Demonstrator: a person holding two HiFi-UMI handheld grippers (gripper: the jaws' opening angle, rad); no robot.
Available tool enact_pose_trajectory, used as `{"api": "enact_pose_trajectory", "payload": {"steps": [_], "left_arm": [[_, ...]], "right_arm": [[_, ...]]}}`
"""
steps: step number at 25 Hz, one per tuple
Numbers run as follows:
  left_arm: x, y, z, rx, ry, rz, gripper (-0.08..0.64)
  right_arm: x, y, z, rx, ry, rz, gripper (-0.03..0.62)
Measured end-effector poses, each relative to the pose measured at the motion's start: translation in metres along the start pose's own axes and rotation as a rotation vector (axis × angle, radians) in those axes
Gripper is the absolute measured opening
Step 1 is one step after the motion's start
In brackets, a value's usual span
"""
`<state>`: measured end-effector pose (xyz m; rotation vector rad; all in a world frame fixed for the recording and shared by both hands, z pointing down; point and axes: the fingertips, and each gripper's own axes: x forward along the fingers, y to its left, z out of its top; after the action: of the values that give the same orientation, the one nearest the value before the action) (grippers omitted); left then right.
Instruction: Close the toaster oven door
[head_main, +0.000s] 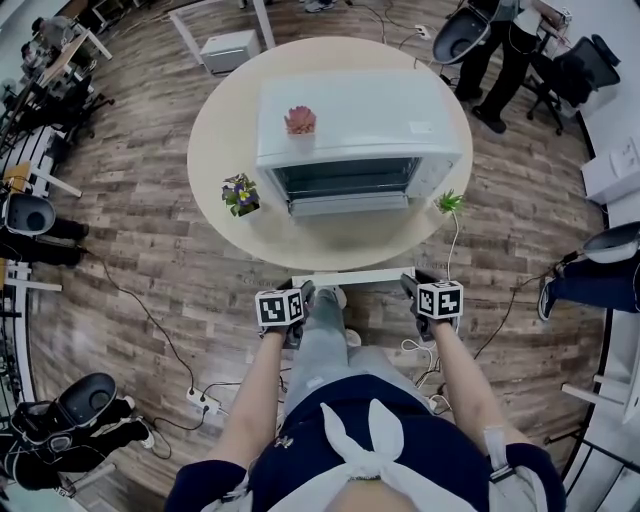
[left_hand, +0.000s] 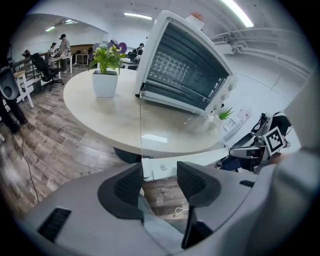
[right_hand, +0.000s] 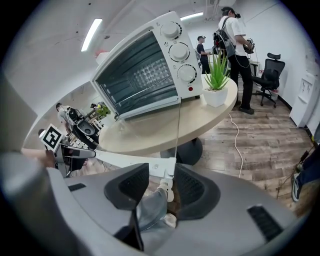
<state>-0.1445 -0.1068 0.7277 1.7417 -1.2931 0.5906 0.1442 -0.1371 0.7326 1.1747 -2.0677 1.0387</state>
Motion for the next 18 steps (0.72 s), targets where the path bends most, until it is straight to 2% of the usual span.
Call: {"api": "enact_pose_trajectory", "payload": {"steps": [7, 18], "left_arm": [[-0.007, -0.002, 0.004, -0.007, 0.016, 0.008, 0.227], [-0.019, -0.007, 0.012, -0.007, -0.004, 0.012, 0.227]], "right_arm": [[-0.009, 0.005, 0.007, -0.008, -0.023, 0.001, 0.166], [-0.019, 0.008, 0.014, 0.009, -0.074, 0.014, 0.156]]}}
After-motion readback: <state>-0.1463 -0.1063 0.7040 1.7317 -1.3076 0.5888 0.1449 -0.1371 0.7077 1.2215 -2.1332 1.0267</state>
